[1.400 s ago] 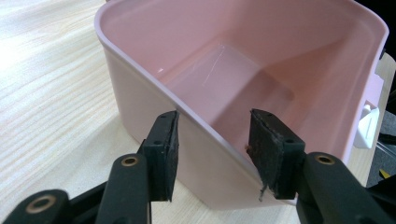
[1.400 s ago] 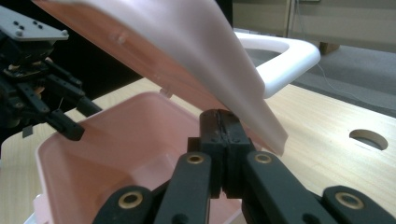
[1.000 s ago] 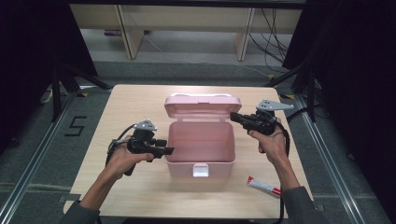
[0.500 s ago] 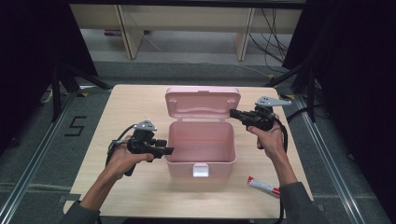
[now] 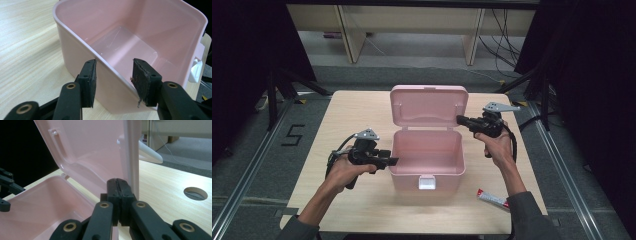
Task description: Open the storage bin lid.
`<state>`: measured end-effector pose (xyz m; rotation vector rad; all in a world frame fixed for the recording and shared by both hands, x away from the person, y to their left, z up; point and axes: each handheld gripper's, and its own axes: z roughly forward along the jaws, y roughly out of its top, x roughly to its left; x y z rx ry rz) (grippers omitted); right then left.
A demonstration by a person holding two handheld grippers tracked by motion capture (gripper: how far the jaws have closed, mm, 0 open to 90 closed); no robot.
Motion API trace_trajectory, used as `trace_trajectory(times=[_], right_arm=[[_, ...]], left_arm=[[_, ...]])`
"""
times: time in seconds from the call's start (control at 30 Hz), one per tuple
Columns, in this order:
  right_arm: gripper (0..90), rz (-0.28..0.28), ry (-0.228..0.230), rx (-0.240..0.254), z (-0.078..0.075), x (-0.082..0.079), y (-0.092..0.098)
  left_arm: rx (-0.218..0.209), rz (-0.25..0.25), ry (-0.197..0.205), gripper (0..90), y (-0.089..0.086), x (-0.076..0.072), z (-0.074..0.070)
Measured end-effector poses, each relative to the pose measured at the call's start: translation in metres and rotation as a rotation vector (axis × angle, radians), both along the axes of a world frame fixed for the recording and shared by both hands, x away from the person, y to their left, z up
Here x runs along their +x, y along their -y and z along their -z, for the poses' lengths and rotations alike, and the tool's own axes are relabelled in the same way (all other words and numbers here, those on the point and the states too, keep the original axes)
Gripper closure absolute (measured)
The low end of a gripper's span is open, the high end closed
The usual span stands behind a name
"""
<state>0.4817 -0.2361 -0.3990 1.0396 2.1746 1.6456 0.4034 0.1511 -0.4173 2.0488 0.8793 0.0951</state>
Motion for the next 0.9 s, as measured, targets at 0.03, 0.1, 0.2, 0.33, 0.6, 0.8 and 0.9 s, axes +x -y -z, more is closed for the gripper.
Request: trace_trajectory(times=[0.03, 0.1, 0.2, 0.33, 0.6, 0.8, 0.9], right_arm=[[90.0, 0.003, 0.004, 0.003, 0.001, 0.001, 0.0], [90.0, 0.007, 0.014, 0.003, 0.004, 0.004, 0.0], [90.0, 0.003, 0.008, 0.0, 0.006, 0.008, 0.001], [90.0, 0.02, 0.012, -0.004, 0.008, 0.012, 0.001], [90.0, 0.028, -0.033, 0.027, 0.015, 0.02, 0.0], [90.0, 0.037, -0.054, 0.026, 0.019, 0.023, -0.001], [90.0, 0.044, -0.053, 0.026, 0.024, 0.024, -0.002]], left_arm=[[-0.002, -0.001, 0.001, 54.4, 0.0, 0.0, 0.0], [-0.003, -0.002, 0.001, 54.5, 0.0, 0.0, 0.0], [-0.005, -0.004, 0.002, 54.6, 0.0, 0.0, 0.0], [-0.012, -0.001, -0.003, 54.6, 0.0, 0.0, 0.001], [-0.014, -0.011, 0.002, 54.7, 0.001, -0.001, 0.001], [-0.017, -0.016, 0.004, 54.8, 0.001, -0.001, 0.002], [-0.021, -0.018, 0.004, 54.9, 0.001, -0.001, 0.002]])
